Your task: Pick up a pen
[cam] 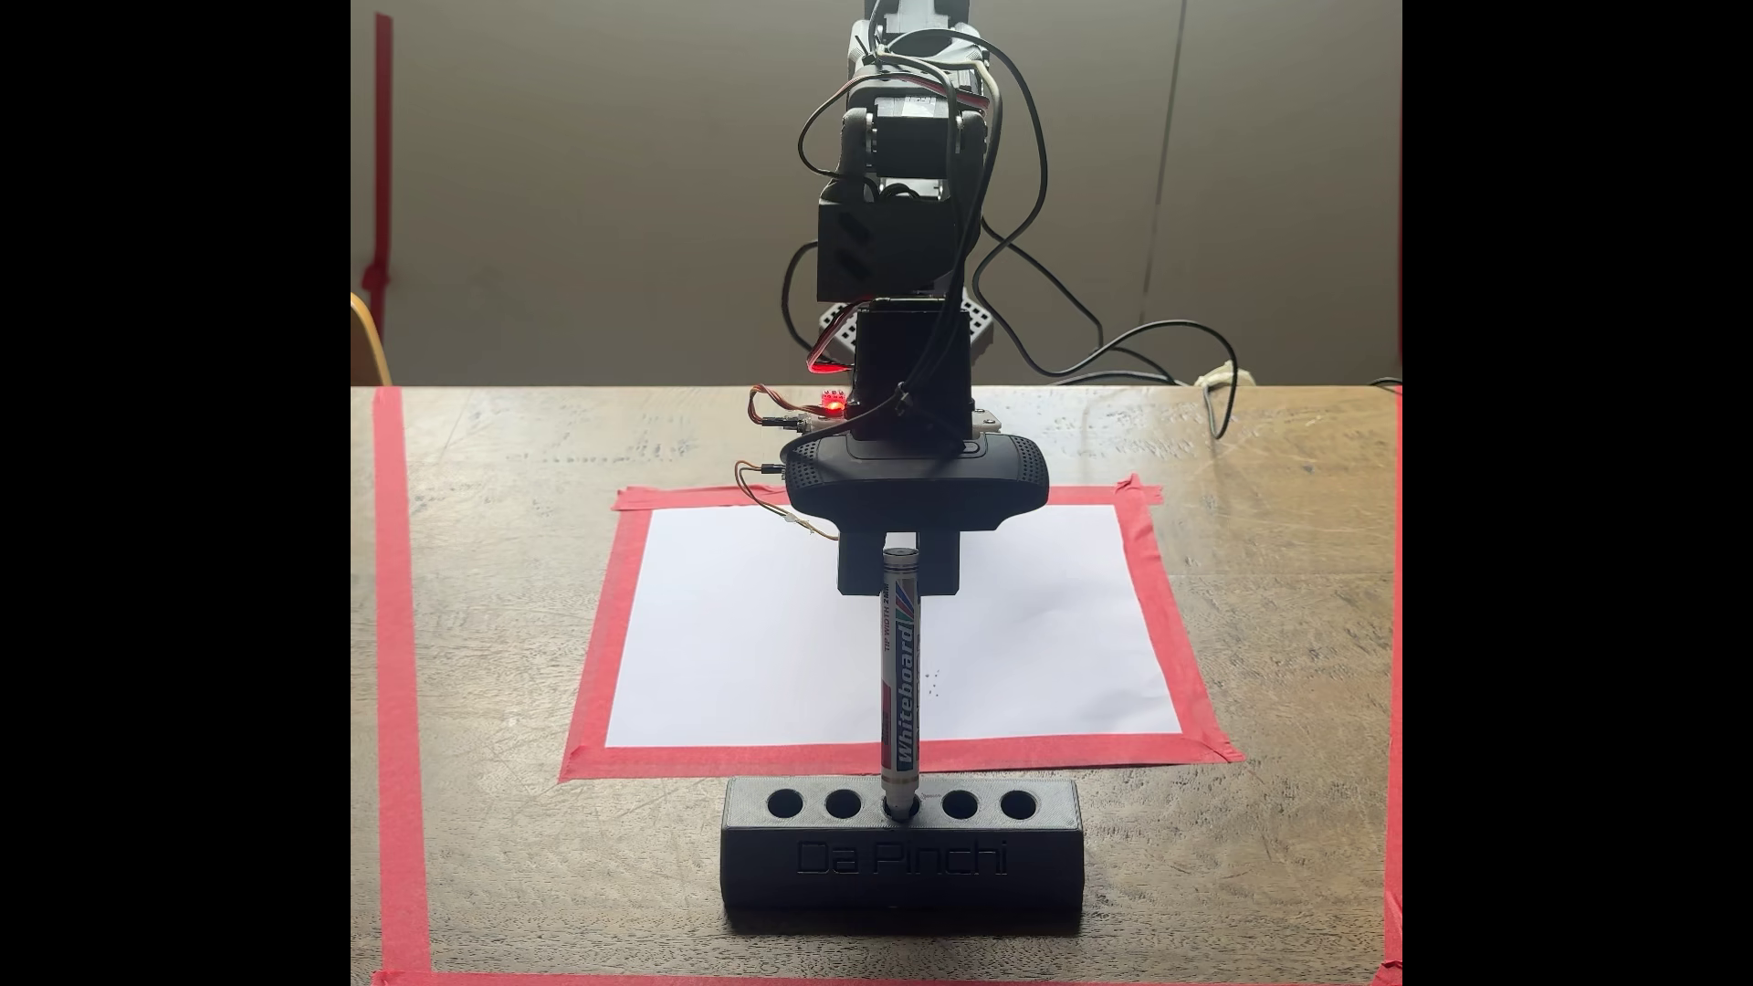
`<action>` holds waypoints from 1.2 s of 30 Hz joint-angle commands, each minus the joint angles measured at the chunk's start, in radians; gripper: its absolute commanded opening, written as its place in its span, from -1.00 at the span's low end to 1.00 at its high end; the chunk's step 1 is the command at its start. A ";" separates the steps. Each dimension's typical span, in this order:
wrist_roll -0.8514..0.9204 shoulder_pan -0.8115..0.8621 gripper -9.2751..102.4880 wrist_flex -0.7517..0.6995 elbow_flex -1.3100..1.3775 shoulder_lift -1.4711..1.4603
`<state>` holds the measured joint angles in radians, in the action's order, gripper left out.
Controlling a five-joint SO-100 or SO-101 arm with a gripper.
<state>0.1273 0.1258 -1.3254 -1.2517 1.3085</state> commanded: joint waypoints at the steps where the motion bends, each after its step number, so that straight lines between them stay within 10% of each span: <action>1: 0.003 0.005 -0.74 0.008 0.069 0.028; 36: 0.000 0.018 -0.85 -0.069 0.110 0.206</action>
<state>0.1273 0.1335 -1.3837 -1.2180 1.3637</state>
